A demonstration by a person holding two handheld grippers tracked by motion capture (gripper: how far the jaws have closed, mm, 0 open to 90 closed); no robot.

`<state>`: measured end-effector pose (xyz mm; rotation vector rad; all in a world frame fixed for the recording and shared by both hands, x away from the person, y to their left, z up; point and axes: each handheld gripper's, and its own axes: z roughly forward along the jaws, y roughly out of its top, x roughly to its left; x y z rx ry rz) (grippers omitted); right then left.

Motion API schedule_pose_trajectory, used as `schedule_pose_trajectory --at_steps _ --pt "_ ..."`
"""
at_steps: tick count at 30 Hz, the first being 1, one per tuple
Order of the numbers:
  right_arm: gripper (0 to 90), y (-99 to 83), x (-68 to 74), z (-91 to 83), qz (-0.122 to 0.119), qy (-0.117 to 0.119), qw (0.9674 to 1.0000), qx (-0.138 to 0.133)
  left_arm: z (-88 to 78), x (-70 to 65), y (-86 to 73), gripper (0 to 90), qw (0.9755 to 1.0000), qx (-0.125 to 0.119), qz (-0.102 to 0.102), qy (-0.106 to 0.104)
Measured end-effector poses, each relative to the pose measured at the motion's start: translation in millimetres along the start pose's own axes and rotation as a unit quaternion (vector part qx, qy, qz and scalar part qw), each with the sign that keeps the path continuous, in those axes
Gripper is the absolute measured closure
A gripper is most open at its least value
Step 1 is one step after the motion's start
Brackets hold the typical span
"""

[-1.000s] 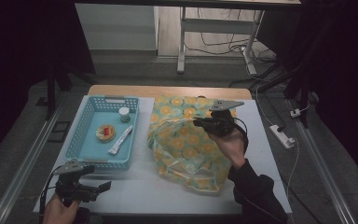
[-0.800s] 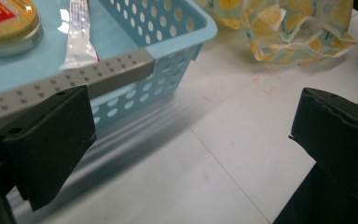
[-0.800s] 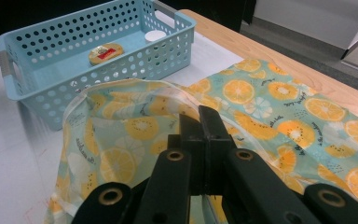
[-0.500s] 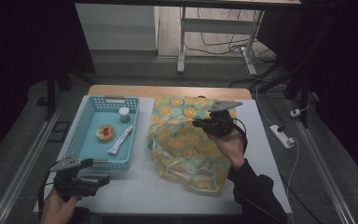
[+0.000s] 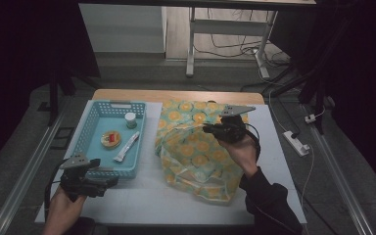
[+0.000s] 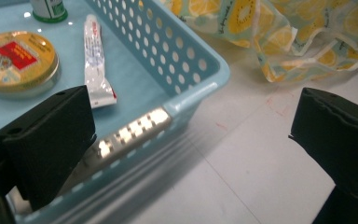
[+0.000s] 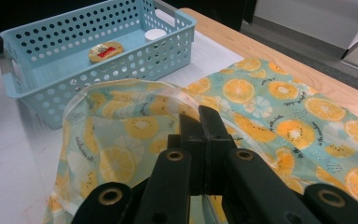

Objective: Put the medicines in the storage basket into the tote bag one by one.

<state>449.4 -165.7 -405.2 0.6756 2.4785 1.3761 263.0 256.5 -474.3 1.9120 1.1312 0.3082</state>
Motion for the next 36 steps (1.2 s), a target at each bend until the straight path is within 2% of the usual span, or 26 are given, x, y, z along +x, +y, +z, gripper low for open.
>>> schedule_pose_trajectory --at_steps 6,8,11,17,22,26,36 --pt "90.0 0.4 0.1 -0.6 -0.001 -0.001 1.0 -0.001 3.5 5.7 11.3 0.0 1.0 0.007 0.002 0.0" --pt "90.0 0.3 -0.3 -0.7 0.0 -0.001 1.0 -0.001 4.0 7.2 15.3 0.0 0.9999 0.01 0.0 0.012" --pt "90.0 0.2 -0.4 -0.6 0.0 -0.001 1.0 -0.001 5.5 11.5 20.6 0.0 0.9998 0.011 -0.006 0.015" --pt "90.0 0.4 -0.7 -1.2 -0.001 -0.002 1.0 -0.001 11.2 20.2 30.3 0.0 0.9997 0.015 -0.013 0.011" --pt "90.0 0.3 -1.1 -1.7 0.0 -0.002 1.0 -0.001 14.2 25.2 39.8 0.0 0.9995 0.023 -0.009 0.018" --pt "90.0 0.3 -1.5 -1.5 0.002 0.0 1.0 -0.001 16.7 32.9 46.2 0.0 0.9993 0.024 -0.021 0.019" --pt "90.0 0.7 -1.1 -2.1 0.0 0.0 1.0 -0.003 31.4 54.5 59.4 0.0 0.9988 0.031 -0.029 0.023"
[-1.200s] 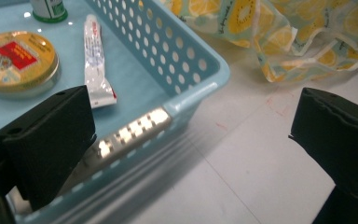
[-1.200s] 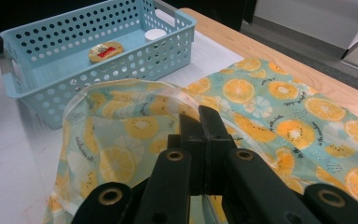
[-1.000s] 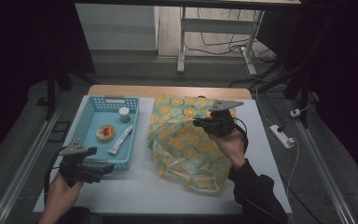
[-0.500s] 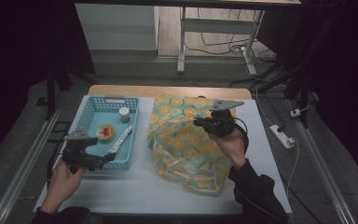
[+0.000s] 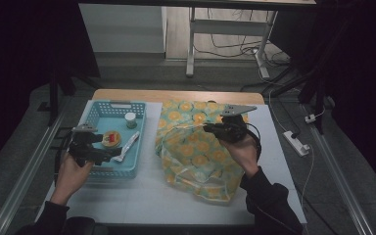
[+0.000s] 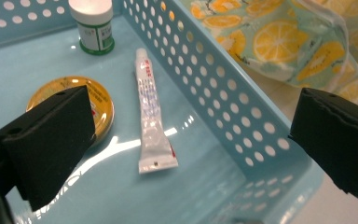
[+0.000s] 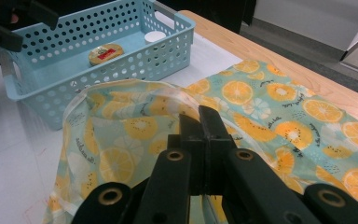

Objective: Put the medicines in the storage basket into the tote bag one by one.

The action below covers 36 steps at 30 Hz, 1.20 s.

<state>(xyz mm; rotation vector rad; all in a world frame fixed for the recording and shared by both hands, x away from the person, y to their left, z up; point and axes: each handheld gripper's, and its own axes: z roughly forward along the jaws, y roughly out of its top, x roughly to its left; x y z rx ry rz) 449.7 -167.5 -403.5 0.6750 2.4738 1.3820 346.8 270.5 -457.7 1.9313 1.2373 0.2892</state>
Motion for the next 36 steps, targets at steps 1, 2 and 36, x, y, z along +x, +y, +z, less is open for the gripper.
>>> schedule_pose_trajectory --at_steps 1,2,36 --pt "90.0 -0.1 0.1 0.3 0.0 0.0 1.0 0.0 0.8 1.0 2.0 0.0 1.0 0.0 0.002 0.002" --pt "90.0 -0.2 0.1 0.4 0.0 0.0 1.0 0.001 1.7 2.0 4.1 0.0 1.0 0.001 0.003 0.005" --pt "90.0 -1.4 -0.9 1.4 -0.001 -0.002 1.0 0.002 56.5 52.5 36.0 0.0 0.9963 0.071 -0.014 0.045"
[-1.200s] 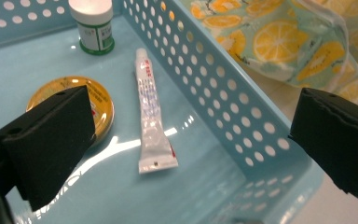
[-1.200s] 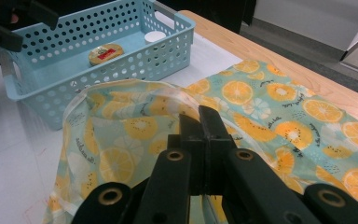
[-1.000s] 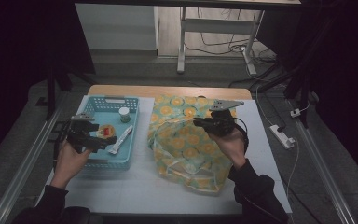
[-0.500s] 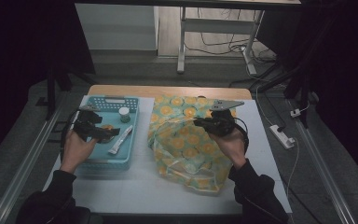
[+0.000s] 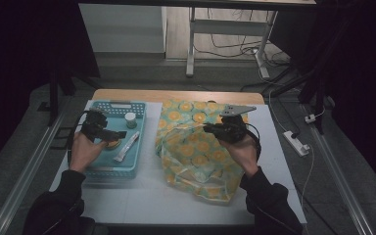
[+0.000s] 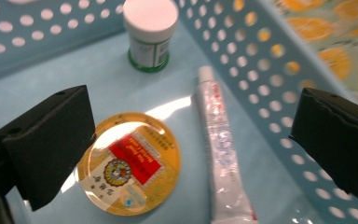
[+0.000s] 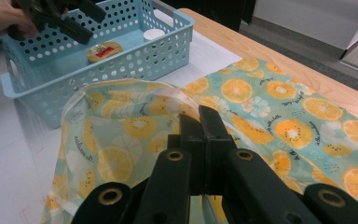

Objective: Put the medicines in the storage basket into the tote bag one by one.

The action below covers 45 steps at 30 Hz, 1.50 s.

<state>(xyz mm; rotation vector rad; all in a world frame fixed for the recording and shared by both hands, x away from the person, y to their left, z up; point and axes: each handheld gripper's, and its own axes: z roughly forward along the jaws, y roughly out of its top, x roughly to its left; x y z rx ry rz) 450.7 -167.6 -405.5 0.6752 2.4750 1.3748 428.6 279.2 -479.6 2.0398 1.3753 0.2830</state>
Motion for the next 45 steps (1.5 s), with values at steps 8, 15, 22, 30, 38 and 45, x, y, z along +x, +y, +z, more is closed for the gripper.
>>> schedule_pose_trajectory --at_steps 8,15,22,30,38,45 --pt "90.0 -1.8 -1.8 2.4 0.002 0.002 1.0 0.002 22.7 13.7 -2.8 0.0 0.9993 0.029 -0.017 0.018" --pt "90.0 -2.5 -2.5 1.7 0.002 0.0 1.0 0.003 35.9 20.8 -3.1 0.0 0.9964 0.071 -0.031 0.034" --pt "90.0 -2.8 -2.1 2.6 0.001 0.001 1.0 0.005 43.5 23.3 -5.3 0.0 0.9904 0.117 -0.06 0.043" --pt "90.0 -3.0 -2.2 3.2 0.001 0.001 1.0 0.005 47.3 20.6 -5.6 5.4 0.9858 0.145 -0.059 0.061" --pt "90.0 -2.5 -2.0 2.1 0.001 0.0 1.0 0.004 46.0 17.0 -4.2 19.9 0.9841 0.158 -0.053 0.062" --pt "90.0 -2.1 -2.4 1.1 0.001 0.0 1.0 0.003 40.8 15.8 -1.6 20.2 0.987 0.138 -0.055 0.061"
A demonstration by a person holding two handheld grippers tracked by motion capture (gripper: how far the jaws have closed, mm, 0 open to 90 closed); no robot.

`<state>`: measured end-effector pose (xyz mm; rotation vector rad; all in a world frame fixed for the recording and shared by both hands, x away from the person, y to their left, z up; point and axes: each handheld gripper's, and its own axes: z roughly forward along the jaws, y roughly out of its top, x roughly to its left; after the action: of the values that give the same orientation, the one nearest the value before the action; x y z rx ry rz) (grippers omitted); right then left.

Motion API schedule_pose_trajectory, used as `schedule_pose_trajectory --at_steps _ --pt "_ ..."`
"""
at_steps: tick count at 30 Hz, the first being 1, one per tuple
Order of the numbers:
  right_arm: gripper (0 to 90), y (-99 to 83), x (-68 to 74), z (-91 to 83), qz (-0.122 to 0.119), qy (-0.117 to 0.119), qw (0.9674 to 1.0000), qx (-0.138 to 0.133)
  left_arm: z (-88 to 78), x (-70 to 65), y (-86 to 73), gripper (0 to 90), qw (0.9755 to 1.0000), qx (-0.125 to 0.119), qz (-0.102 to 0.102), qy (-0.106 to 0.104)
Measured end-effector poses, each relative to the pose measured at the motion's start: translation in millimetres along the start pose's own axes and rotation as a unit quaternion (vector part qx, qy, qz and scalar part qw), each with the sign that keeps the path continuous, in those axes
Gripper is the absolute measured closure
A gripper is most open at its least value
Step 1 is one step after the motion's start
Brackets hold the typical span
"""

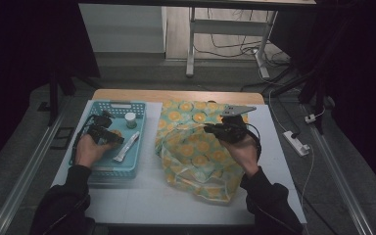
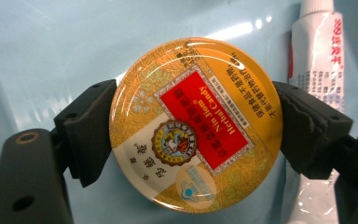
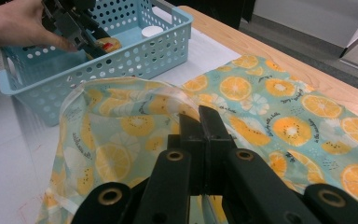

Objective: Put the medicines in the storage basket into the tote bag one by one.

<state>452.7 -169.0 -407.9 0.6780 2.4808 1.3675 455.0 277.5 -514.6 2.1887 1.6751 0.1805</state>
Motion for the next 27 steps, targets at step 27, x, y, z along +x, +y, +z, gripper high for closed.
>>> schedule_pose_trajectory --at_steps 27 --pt "90.0 -1.0 -1.8 2.0 0.003 0.001 1.0 0.0 -42.7 -14.2 -1.4 20.3 0.9942 -0.084 0.063 -0.025"
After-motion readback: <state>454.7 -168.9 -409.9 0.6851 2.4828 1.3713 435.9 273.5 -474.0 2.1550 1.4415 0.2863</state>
